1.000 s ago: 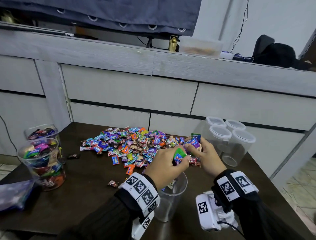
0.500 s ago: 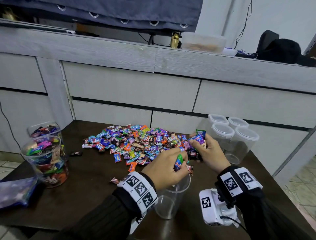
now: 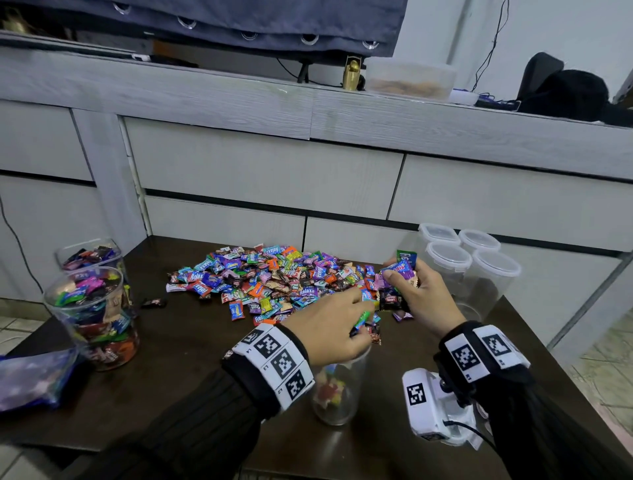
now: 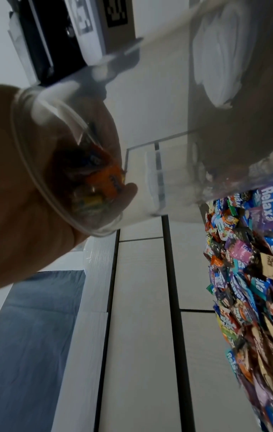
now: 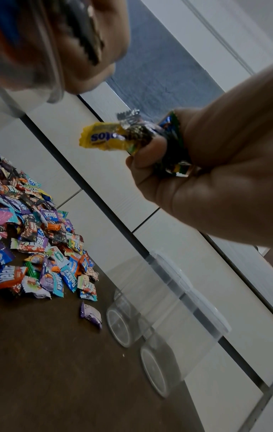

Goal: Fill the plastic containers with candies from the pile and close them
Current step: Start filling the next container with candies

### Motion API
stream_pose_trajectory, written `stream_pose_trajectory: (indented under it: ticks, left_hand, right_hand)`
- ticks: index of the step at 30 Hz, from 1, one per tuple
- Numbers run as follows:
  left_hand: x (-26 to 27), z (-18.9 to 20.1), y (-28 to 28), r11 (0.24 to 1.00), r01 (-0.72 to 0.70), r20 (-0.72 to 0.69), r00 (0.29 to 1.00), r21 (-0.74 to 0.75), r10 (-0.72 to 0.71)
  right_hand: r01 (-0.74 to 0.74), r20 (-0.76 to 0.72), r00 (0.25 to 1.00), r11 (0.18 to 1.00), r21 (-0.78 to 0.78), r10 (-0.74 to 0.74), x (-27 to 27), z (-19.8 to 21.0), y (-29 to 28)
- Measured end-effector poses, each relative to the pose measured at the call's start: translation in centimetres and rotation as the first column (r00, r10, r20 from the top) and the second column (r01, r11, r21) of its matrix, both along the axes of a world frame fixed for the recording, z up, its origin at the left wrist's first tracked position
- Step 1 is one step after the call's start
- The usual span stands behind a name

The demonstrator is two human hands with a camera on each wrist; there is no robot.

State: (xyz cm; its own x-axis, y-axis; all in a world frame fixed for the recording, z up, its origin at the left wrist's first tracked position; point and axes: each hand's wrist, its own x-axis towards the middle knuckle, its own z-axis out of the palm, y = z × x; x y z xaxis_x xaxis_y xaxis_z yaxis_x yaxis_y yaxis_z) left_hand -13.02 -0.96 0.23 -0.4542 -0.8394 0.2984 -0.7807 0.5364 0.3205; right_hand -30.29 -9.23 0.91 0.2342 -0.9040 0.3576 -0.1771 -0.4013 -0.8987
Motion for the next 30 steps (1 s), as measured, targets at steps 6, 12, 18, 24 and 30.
stream_pose_trajectory:
  ticks: [6,12,18,24,30]
  left_hand:
    - [-1.2,0.4,-0.1,0.998,0.013,0.116,0.993,0.065,-0.020]
    - [-1.4,1.1,-0.5,0.983,0.000,0.206,0.978,0.182,-0.038]
    - [-0.5,0.7,-0.1,0.981,0.012,0.102,0.994,0.196,-0.032]
    - [0.2,0.4,0.7,0.979,0.052,-0.071,0.997,0.199,-0.039]
    - [0.3,0.3,1.0,0.984,0.049,-0.077,0.996,0.170,-0.036]
  right_hand:
    - [-0.005,-0.004,1.000,1.000,0.025,0.005,-0.2,0.2,0.2]
    - [-0.005,-0.015,1.000,0.999,0.050,0.006,-0.5,0.4,0.4]
    - [-0.015,-0.004,1.000,0.999,0.034,0.015,-0.4,0.7,0.4]
    - [-0.027,0.001,1.000,0.998,0.063,0.027,-0.5,0.9,0.0]
    - [-0.026,-0.004,1.000,0.999,0.035,0.026,-0.1,0.9,-0.4]
